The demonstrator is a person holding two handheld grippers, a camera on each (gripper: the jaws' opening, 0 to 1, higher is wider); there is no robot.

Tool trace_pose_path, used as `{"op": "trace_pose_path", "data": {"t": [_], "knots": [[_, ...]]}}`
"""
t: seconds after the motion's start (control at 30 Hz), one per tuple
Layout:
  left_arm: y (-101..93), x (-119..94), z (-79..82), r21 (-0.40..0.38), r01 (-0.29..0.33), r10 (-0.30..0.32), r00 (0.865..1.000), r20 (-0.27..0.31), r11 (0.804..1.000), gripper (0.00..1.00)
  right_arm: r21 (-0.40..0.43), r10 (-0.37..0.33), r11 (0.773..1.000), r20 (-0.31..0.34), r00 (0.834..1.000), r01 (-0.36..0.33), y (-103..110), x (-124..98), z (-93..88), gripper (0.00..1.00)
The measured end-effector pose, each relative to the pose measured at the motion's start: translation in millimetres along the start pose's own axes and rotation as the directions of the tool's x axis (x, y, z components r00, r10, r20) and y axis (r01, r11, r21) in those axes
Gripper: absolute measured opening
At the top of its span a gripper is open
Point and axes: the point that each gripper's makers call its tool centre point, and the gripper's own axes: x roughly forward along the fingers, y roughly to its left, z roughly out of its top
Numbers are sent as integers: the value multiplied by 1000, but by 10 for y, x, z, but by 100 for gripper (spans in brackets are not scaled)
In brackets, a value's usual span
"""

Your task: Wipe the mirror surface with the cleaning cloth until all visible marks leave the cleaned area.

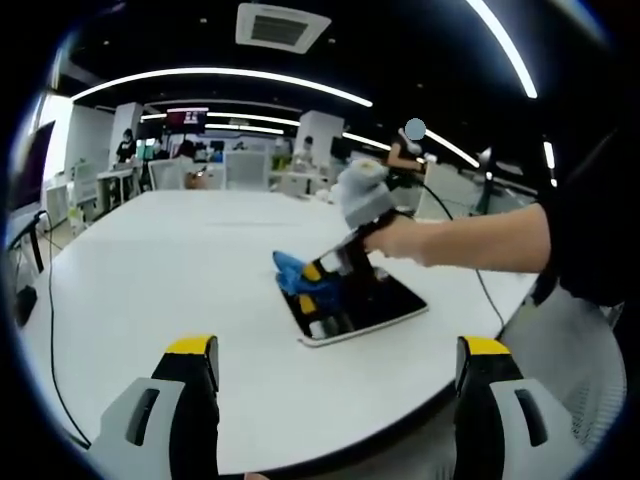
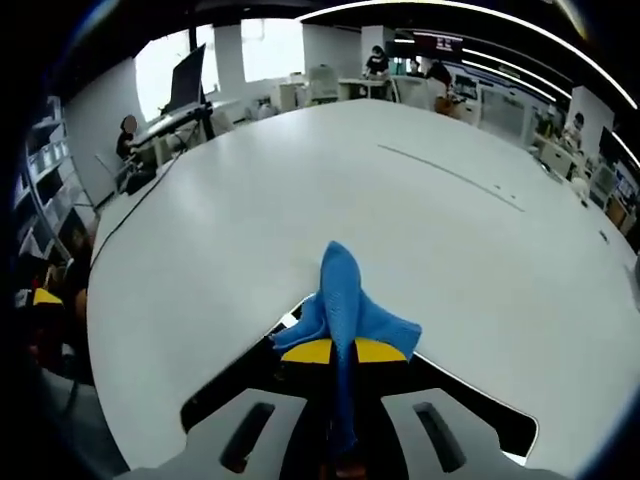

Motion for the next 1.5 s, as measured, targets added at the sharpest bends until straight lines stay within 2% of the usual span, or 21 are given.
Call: {"op": "trace_pose_path", "data": {"t": [0.3, 0.77, 1.5], "knots": [[0, 0, 10, -3, 2, -2, 1000, 7, 1000, 99, -23, 31, 999, 12, 999, -31, 131, 67, 72, 1], [4, -2, -2, -4, 4, -4, 1000, -1, 1000, 99, -41, 44, 998, 4, 999, -44, 156, 81, 71, 1], [-1, 4, 0, -9, 5, -5, 1000, 2, 1000, 99, -59, 83, 995, 4, 997, -83, 411, -98, -110, 0]]}}
